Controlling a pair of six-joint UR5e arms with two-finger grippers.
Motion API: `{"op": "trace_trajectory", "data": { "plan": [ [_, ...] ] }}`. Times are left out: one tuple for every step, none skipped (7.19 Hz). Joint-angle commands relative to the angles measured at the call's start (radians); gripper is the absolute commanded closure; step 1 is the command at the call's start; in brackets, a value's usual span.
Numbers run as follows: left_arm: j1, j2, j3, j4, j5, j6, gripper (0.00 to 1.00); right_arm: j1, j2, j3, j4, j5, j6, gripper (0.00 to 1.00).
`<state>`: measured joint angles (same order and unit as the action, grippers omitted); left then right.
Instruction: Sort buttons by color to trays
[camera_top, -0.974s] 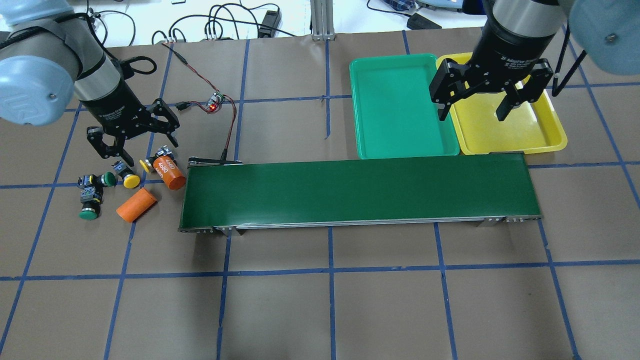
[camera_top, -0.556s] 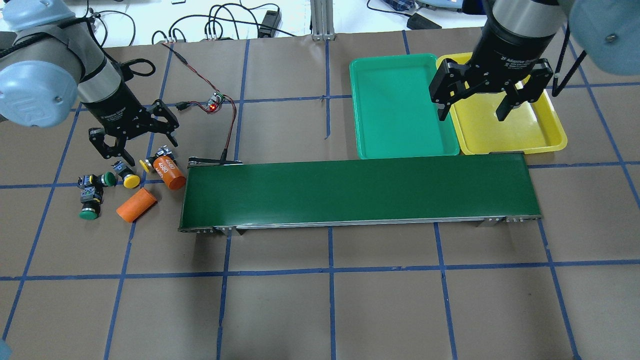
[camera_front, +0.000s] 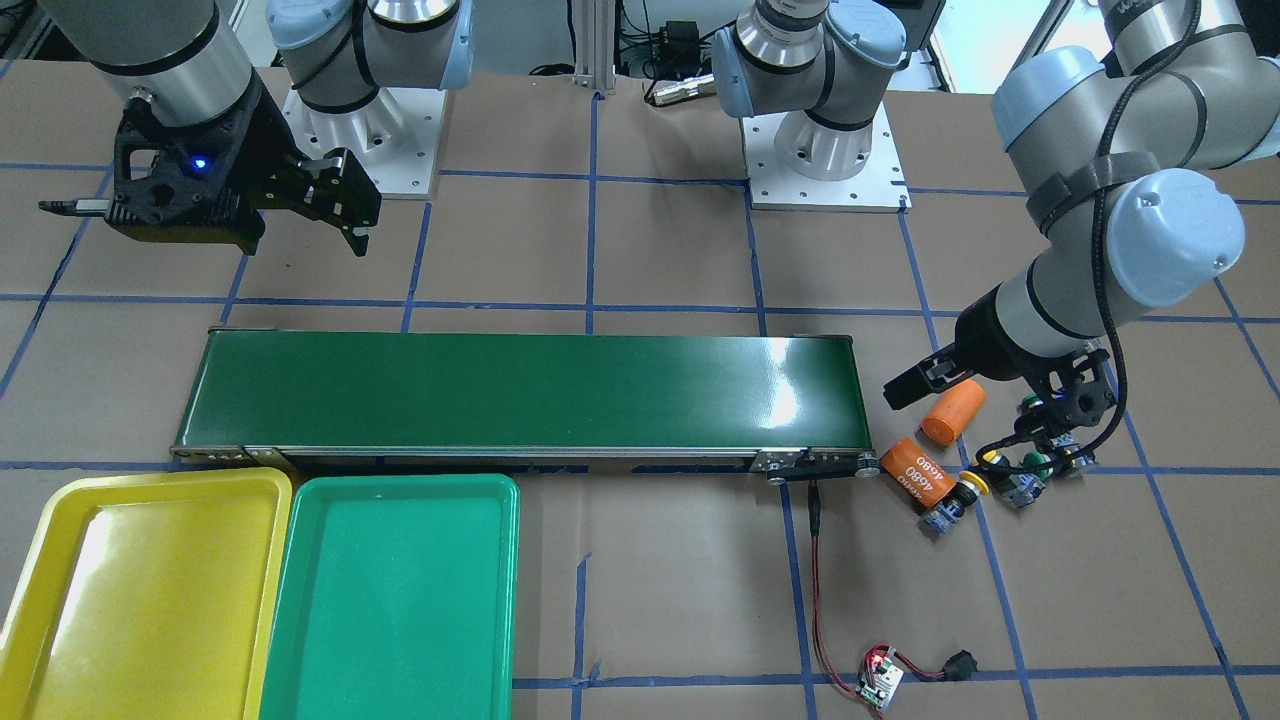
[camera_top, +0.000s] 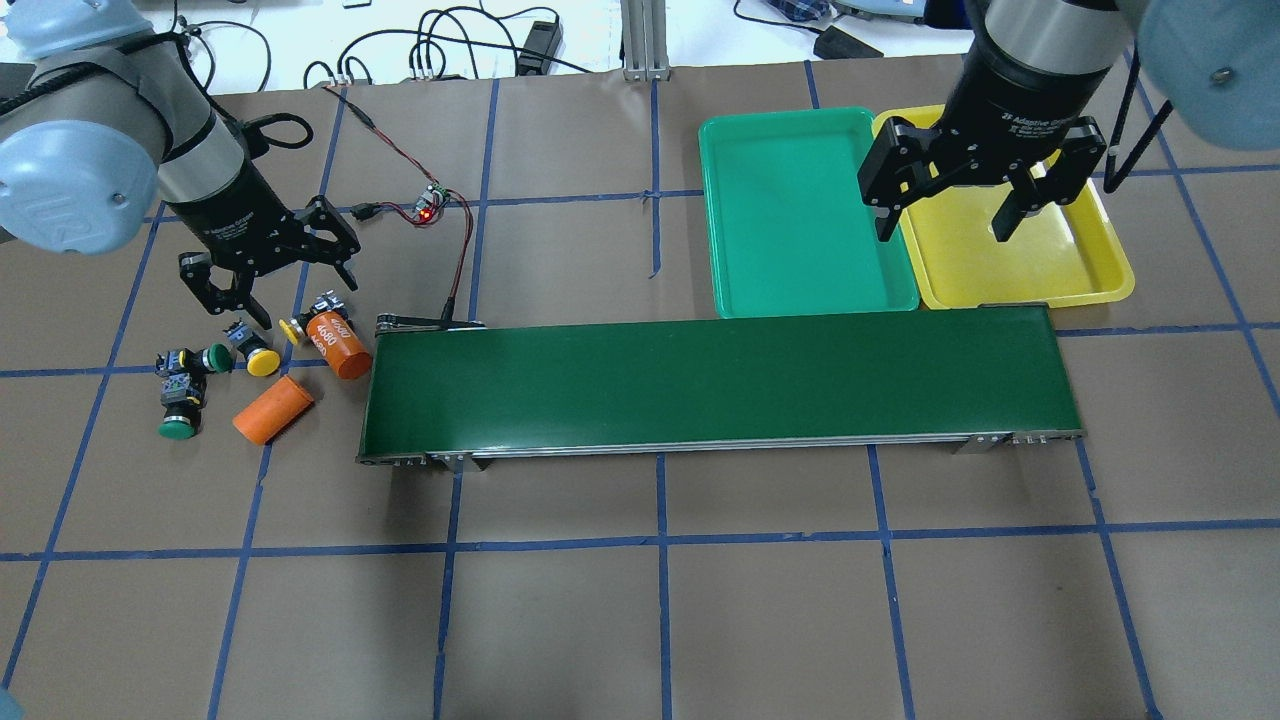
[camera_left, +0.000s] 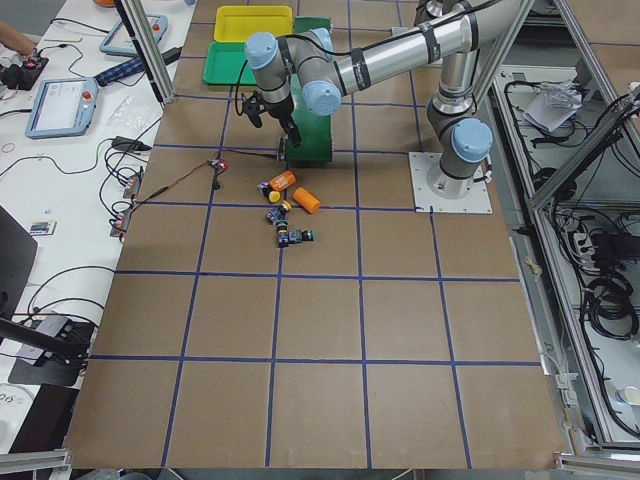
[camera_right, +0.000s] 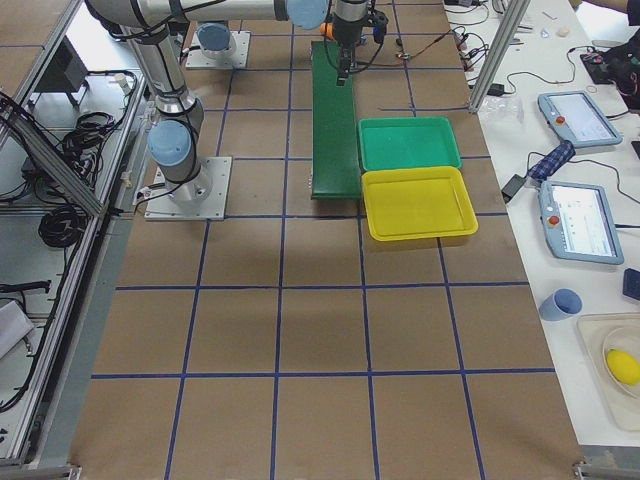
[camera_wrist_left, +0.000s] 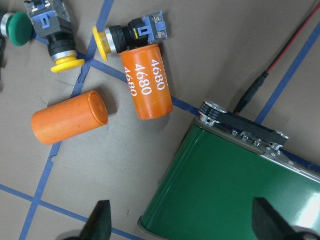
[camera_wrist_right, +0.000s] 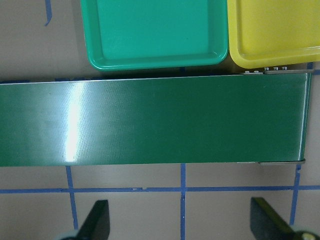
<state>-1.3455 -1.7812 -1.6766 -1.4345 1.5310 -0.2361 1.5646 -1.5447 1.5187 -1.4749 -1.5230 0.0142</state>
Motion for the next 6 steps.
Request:
{"op": "trace_trajectory", "data": {
  "plan": [
    [-0.001,0.0,-0.002,0.0,0.006,0.0,0.0,0.0,0.0,0.0,0.001,0.001,0.0,0.0],
    [-0.003,0.002,0.001,0.0,0.003,0.0,0.0,-0.002,0.0,0.0,-0.001,0.001,0.0,0.0],
    [0.002,-0.009,-0.003,0.002,0.006,0.004,0.0,0.0,0.0,0.0,0.001,0.001,0.0,0.0],
    [0.005,-0.007,-0.002,0.002,0.008,0.003,0.0,0.0,0.0,0.0,-0.001,0.001,0.0,0.0],
    [0.003,-0.009,-0.002,0.002,0.005,0.001,0.0,0.0,0.0,0.0,0.001,0.0,0.0,0.0],
    [0.003,-0.007,-0.002,0.002,0.008,0.003,0.0,0.0,0.0,0.0,0.001,0.001,0.0,0.0]
  ]
}}
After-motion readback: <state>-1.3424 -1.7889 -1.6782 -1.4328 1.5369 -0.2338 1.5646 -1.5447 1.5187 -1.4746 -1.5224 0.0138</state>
